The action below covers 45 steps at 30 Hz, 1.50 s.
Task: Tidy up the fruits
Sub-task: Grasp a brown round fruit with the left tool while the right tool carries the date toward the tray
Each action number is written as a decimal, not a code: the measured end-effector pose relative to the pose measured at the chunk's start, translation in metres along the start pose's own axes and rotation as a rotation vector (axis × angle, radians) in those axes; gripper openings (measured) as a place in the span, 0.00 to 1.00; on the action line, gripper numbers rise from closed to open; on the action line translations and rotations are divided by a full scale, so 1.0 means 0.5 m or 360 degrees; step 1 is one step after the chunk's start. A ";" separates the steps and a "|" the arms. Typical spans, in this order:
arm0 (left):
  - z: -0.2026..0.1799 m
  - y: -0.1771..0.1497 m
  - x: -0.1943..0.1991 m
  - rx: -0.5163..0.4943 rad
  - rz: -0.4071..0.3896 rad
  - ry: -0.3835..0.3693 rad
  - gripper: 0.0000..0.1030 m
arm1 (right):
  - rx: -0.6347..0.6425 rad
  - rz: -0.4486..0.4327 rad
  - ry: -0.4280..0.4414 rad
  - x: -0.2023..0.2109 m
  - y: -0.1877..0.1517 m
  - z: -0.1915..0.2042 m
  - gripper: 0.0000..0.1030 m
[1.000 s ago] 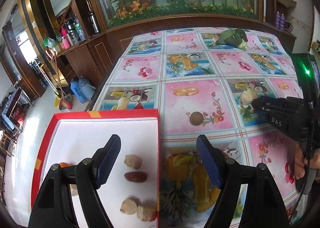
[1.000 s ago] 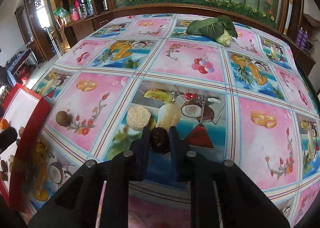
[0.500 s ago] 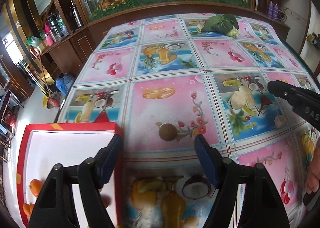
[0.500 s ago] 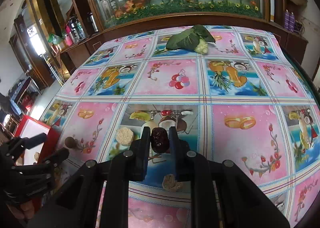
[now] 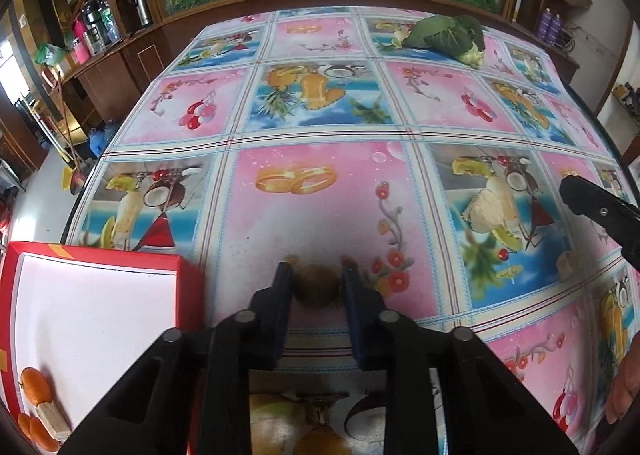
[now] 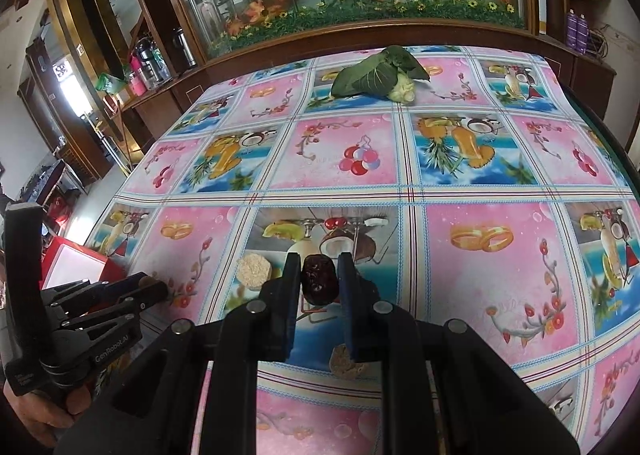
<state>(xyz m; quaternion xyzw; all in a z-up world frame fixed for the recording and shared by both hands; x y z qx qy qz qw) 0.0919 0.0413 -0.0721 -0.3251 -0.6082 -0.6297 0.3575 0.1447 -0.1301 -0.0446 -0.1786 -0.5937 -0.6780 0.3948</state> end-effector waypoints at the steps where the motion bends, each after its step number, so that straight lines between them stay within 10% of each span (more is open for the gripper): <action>1: -0.001 0.000 0.000 -0.0007 -0.0004 0.0007 0.22 | 0.0001 -0.0001 -0.0001 0.001 0.000 -0.001 0.20; 23: 0.025 -0.054 0.223 0.0016 -0.0354 -0.0102 0.22 | -0.0070 -0.0192 0.0088 0.035 0.012 0.026 0.20; 45: 0.369 -0.196 0.273 0.0365 -0.0412 0.0239 0.22 | 0.0388 -0.0027 0.0640 0.079 -0.169 0.546 0.20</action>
Point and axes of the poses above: each gripper's, at about its wrist camera, not at the fingertips, and x roughly against the way its jaws point, z to its left, y to its top, the point moved 9 cm from there along -x, roughly the way its jaws point, and after that the axes turned 1 degree about x, right-handed, at the moved point
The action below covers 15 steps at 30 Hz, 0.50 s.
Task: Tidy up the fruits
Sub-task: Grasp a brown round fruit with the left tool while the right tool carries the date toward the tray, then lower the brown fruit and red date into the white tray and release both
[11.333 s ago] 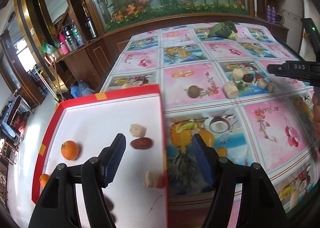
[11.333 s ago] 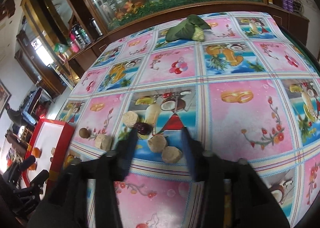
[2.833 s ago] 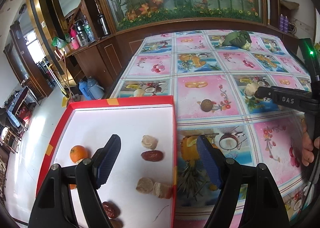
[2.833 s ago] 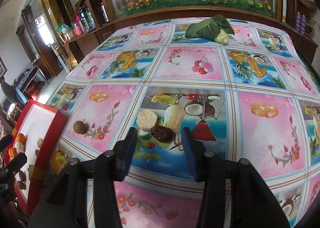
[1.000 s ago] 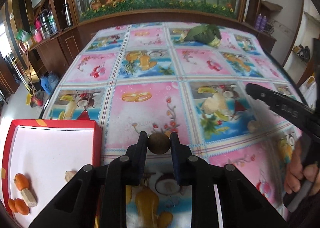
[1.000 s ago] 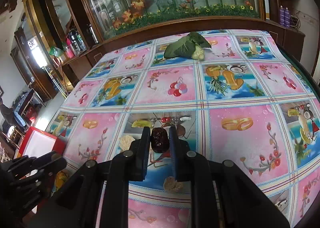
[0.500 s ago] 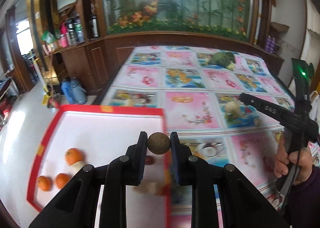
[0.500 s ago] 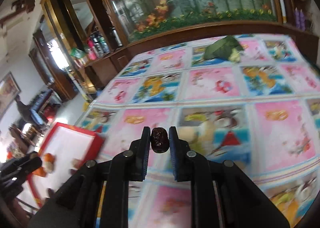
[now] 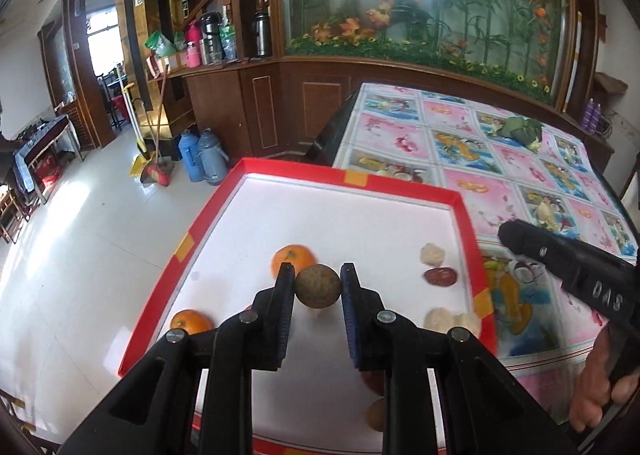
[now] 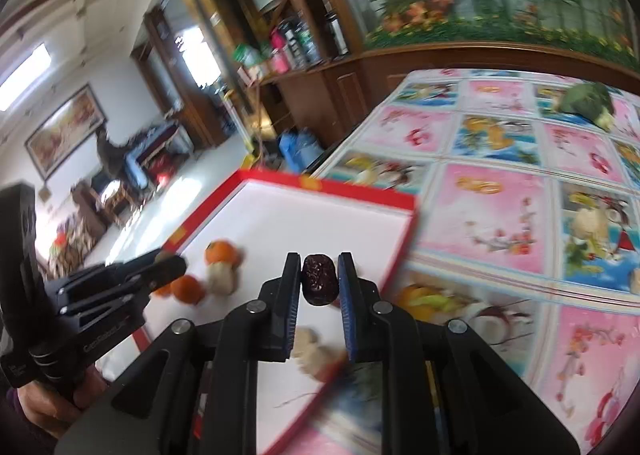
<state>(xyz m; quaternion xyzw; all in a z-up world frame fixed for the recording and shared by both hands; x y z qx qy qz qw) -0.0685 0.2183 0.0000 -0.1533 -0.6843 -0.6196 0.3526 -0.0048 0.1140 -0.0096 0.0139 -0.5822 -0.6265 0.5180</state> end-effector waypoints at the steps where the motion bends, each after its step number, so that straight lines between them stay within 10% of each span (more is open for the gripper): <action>1: 0.007 -0.004 -0.003 0.0009 0.0004 0.0001 0.22 | 0.0036 0.0027 0.0000 -0.012 -0.005 0.018 0.20; 15: 0.064 -0.066 -0.022 -0.0031 0.0090 0.0033 0.22 | 0.0144 0.0367 -0.0067 -0.144 -0.058 0.087 0.20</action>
Point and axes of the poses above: each gripper's, at about its wrist camera, not at the fingertips, and x roughly against the way its jaws point, z to its left, y to its top, the point moved 9 cm from there along -x, roughly the way its jaws point, and after that the axes turned 1 degree about x, right-handed, at the moved point
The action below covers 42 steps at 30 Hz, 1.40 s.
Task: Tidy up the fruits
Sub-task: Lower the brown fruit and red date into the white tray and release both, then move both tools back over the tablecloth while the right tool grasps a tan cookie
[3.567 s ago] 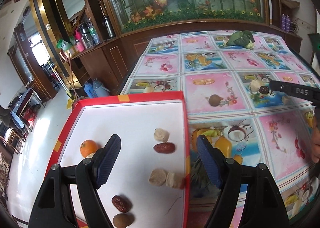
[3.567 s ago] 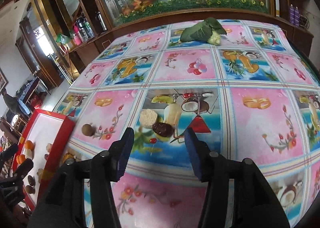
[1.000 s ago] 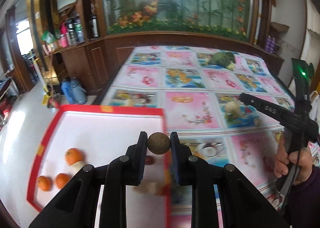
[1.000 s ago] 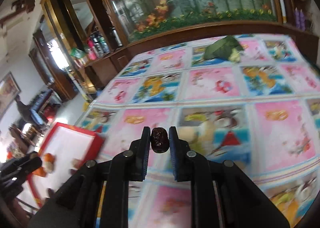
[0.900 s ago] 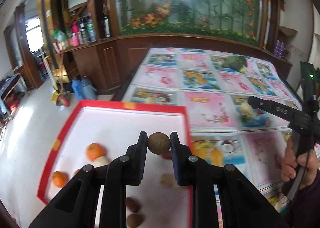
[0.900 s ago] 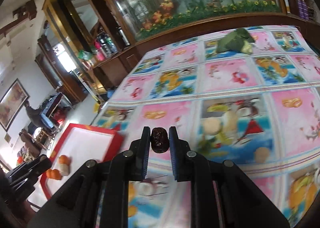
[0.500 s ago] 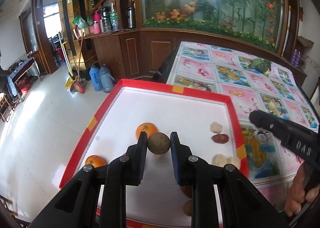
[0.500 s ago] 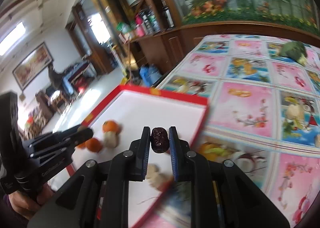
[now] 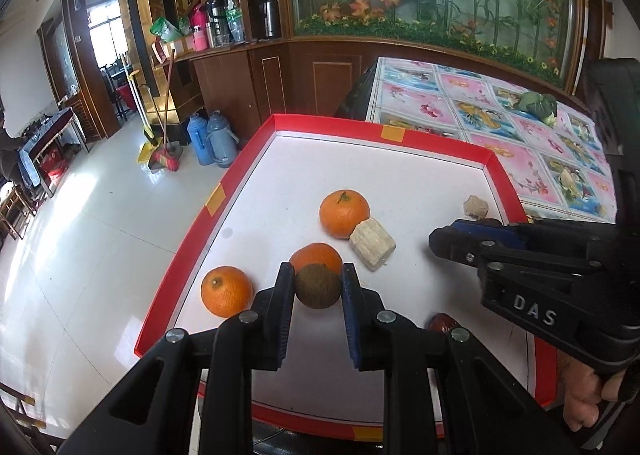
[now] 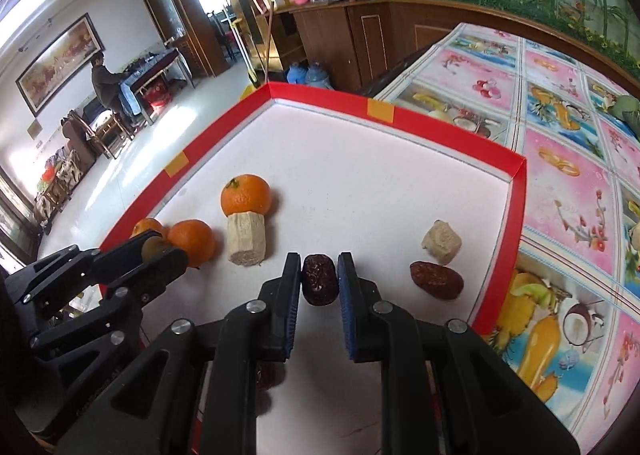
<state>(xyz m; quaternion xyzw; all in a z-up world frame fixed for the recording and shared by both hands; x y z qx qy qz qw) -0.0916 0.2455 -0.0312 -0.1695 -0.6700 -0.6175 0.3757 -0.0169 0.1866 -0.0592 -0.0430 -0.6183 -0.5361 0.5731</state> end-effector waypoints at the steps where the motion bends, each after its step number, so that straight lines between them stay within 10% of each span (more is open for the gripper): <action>1: 0.002 0.000 0.000 0.0001 0.0000 -0.0003 0.22 | -0.0007 0.0011 -0.0003 -0.004 -0.001 0.000 0.20; 10: 0.000 -0.007 -0.013 0.0019 0.0048 -0.0023 0.23 | -0.0057 0.0063 -0.0001 -0.018 -0.004 -0.009 0.21; 20: -0.024 0.004 0.002 -0.0004 0.0018 -0.0012 0.57 | -0.0213 -0.0147 0.0109 0.067 0.018 -0.077 0.22; 42: -0.297 0.059 0.029 -0.0312 -0.0005 -0.0151 0.72 | -0.0658 -0.0344 -0.0348 0.282 -0.094 -0.542 0.23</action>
Point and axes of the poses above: each gripper's, at about its wrist camera, not at the fingertips, and x roughly against the way its jaws point, z to its left, y to its top, the point moved 9 cm from there along -x, roughly the way its jaws point, and after that the axes turned 1 degree about x, right-handed, at the moved point
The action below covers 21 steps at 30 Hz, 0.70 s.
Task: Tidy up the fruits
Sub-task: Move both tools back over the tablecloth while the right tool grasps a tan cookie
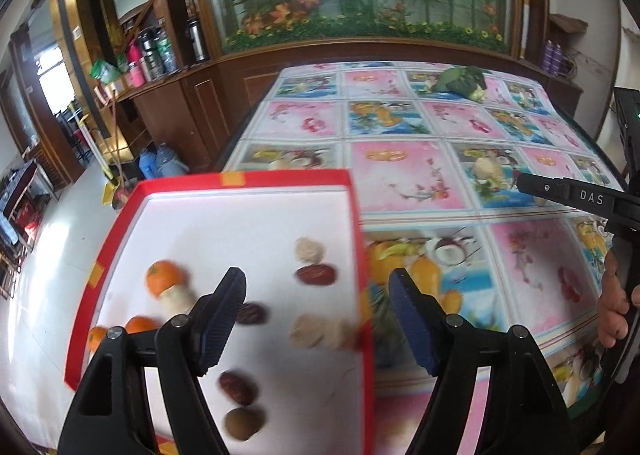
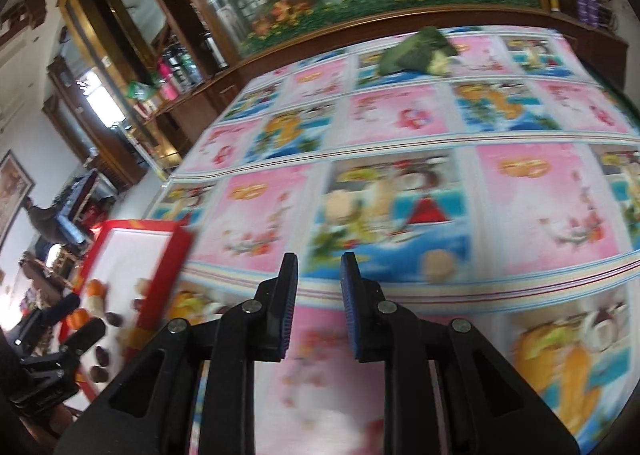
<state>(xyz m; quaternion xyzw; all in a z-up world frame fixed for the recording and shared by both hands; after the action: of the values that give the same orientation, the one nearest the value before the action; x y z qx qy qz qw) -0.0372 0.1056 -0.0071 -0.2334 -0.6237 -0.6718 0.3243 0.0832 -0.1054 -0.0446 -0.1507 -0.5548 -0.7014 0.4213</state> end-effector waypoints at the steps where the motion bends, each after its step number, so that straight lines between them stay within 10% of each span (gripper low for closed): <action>1: -0.016 0.009 -0.007 -0.0019 0.0001 -0.0011 0.72 | 0.0018 -0.0006 -0.0066 0.002 0.004 -0.025 0.23; 21: -0.170 0.068 -0.122 -0.0087 0.0137 -0.0109 0.72 | 0.0110 0.0123 -0.0252 -0.038 0.001 -0.119 0.43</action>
<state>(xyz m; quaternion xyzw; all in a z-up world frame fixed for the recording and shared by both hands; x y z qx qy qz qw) 0.0369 0.0298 -0.0370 -0.2917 -0.6051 -0.6657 0.3250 0.1101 -0.1511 -0.0772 -0.2124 -0.6041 -0.6509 0.4077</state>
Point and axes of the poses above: each gripper's, at about its wrist camera, not at the fingertips, and x roughly against the way its jaws point, z to its left, y to its top, the point moved 9 cm from there along -x, roughly the way its jaws point, and after that the axes turned 1 degree about x, right-handed, at the moved point
